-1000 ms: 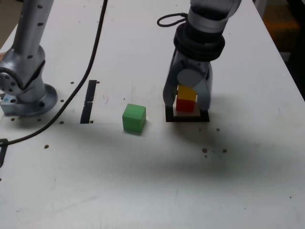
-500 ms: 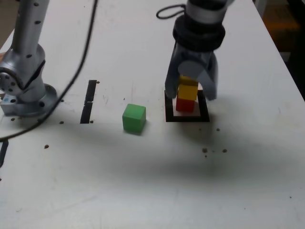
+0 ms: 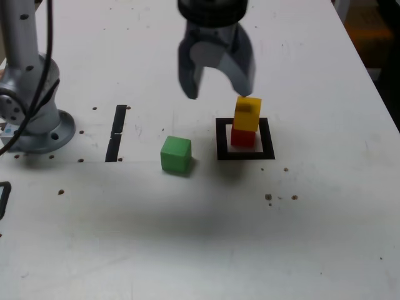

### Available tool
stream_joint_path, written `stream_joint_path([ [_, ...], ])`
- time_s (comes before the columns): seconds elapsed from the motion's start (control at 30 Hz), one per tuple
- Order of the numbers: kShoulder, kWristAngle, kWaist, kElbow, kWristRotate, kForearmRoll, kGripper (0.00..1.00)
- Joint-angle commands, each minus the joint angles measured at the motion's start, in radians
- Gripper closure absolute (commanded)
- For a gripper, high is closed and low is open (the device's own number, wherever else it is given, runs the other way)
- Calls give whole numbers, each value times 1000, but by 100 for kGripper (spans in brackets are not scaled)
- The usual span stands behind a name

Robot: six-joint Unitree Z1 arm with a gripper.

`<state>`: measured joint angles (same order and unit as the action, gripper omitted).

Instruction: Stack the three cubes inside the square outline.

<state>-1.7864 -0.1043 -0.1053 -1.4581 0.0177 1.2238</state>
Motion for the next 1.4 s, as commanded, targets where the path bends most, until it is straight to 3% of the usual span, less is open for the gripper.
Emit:
stream_joint_path([
  [0.0,32,-3,-18,31,4,-2,25],
  [0.3,112,-35,-89,187,21,-27,25],
  [0.53,128,-84,-136,301,21,-94,25],
  [0.7,103,-118,-169,351,21,-176,25],
  [1.37,-46,-150,-173,366,-2,-298,25],
])
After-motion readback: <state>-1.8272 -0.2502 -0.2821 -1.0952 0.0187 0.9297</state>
